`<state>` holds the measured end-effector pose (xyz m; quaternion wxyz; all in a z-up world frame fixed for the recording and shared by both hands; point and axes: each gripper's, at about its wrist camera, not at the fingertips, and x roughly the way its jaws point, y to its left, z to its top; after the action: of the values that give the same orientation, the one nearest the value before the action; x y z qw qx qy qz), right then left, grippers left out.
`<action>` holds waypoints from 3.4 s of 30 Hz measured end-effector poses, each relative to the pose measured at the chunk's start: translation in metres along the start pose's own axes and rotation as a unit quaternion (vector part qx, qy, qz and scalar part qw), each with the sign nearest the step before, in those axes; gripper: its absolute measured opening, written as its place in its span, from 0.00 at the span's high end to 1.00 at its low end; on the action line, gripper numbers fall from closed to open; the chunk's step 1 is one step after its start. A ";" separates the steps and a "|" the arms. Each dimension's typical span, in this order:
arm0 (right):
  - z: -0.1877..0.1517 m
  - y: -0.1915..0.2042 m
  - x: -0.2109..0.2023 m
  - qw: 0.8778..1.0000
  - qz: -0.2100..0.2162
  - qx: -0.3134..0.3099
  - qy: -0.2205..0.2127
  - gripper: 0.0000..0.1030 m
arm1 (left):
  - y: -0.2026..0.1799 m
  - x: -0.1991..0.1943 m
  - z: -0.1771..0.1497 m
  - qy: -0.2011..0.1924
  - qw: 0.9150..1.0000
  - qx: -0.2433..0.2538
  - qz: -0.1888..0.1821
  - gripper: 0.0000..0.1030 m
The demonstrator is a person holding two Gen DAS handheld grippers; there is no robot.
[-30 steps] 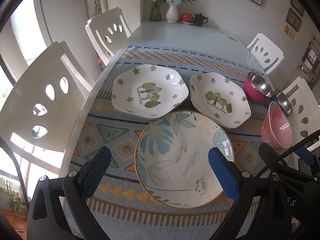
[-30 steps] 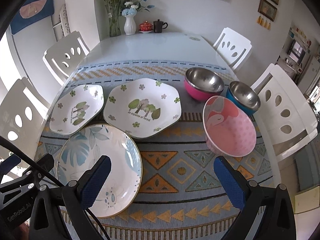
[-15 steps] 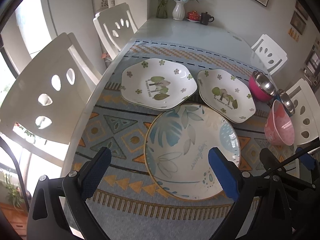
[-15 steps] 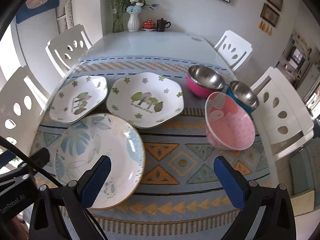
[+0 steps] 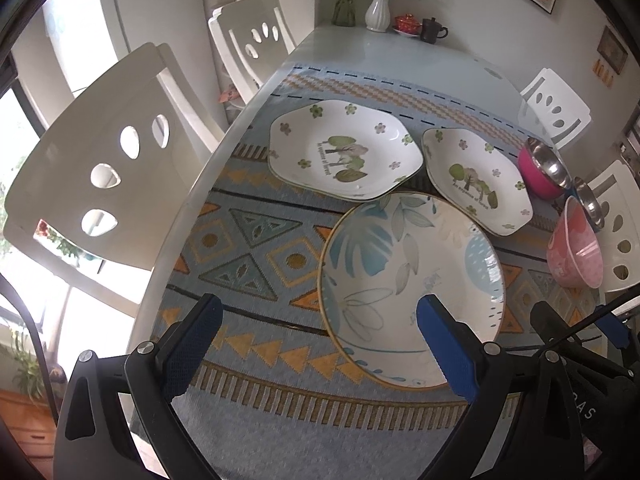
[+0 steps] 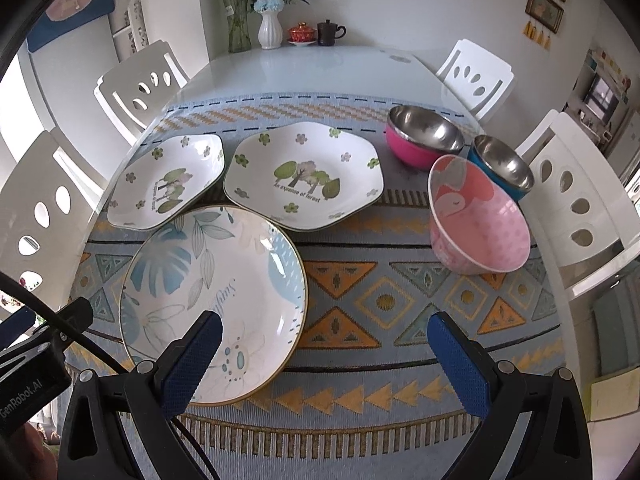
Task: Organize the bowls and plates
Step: 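Move the left gripper toward the rim of the blue-leaf plate, then grasp the blue-leaf plate rim with the left gripper and slide it, then open the left gripper and release the blue-leaf plate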
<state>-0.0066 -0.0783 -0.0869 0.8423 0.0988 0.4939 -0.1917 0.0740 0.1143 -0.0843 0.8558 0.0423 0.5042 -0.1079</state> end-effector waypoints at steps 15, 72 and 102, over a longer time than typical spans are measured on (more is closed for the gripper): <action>0.004 0.008 0.011 1.000 0.006 -0.014 0.015 0.01 | 0.004 0.010 0.003 0.005 1.000 0.003 0.006 0.05; -0.011 -0.004 0.079 0.968 0.230 -0.040 0.088 0.84 | 0.040 0.067 -0.013 0.052 0.988 0.048 -0.135 0.79; -0.029 0.038 0.055 0.965 0.233 -0.076 0.091 0.85 | 0.104 0.043 -0.021 0.017 0.999 0.007 -0.050 0.77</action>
<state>0.0106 -0.0462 -0.1502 0.8204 0.1633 0.5449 0.0576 0.0997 0.2133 -0.1364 0.8404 0.0247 0.5194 -0.1529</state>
